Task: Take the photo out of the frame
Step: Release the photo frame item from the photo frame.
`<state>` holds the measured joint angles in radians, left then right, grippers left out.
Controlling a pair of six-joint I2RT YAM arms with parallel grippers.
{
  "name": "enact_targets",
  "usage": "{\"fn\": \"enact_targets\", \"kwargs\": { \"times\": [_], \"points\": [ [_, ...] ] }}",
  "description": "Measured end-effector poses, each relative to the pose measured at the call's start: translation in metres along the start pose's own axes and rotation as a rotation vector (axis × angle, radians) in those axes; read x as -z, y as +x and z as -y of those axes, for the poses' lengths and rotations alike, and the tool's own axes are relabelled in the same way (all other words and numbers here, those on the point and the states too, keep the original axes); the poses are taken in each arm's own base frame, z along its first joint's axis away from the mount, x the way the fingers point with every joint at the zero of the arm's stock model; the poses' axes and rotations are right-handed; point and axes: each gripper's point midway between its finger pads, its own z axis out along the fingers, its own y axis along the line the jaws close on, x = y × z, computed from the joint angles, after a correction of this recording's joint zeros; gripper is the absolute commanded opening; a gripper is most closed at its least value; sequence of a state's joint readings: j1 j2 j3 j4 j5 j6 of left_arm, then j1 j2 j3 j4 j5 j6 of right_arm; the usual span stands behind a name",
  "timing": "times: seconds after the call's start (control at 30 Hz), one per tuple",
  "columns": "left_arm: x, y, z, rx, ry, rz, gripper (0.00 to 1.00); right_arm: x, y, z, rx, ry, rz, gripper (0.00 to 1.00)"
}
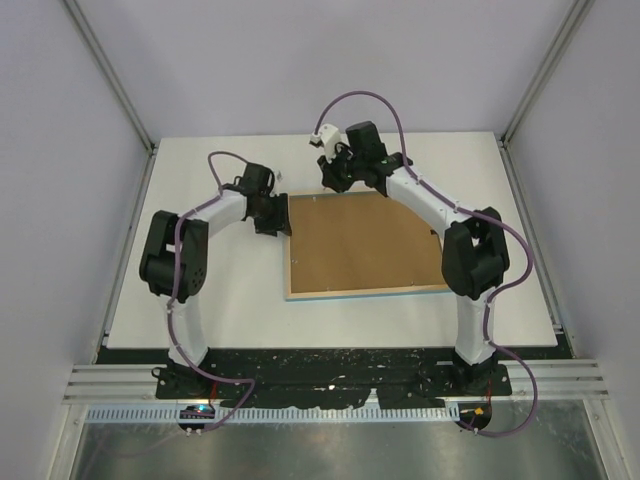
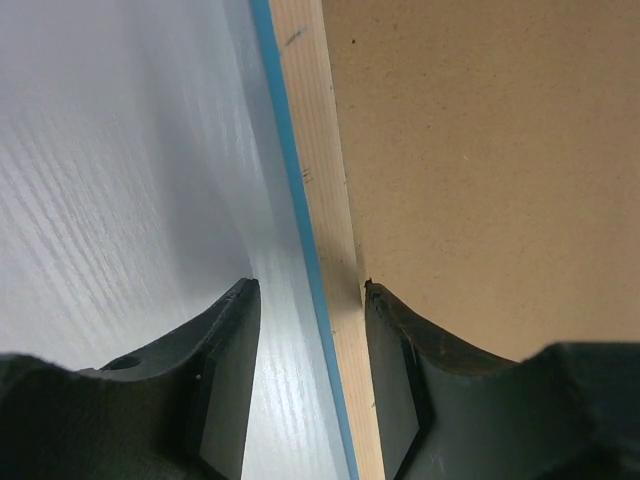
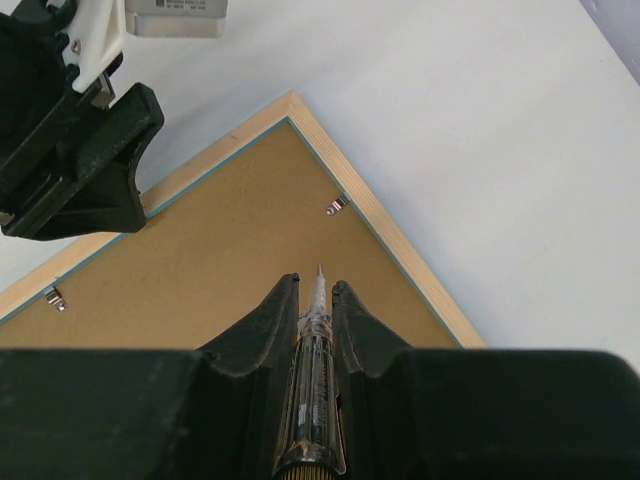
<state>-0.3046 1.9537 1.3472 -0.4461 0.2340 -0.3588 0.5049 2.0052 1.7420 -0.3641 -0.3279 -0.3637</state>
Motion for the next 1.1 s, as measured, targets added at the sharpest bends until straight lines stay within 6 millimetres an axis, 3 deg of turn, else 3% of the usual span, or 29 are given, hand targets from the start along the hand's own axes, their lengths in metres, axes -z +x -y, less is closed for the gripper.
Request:
{"fn": "enact_targets", "kwargs": {
  "times": [0.37, 0.8, 1.1],
  "points": [
    [-0.01, 0.011, 0.008, 0.021, -0.023, -0.028, 0.22, -0.005, -0.014, 0.009, -0.012, 0.019, 0.034, 0.08],
    [-0.012, 0.012, 0.01, 0.05, -0.007, -0.008, 0.22, -0.048, 0.014, 0.013, -0.064, -0.001, -0.027, 0.08],
    [-0.012, 0.011, 0.011, 0.047, 0.007, 0.013, 0.22, -0.066, 0.016, 0.01, -0.083, -0.005, -0.043, 0.08]
  ]
}}
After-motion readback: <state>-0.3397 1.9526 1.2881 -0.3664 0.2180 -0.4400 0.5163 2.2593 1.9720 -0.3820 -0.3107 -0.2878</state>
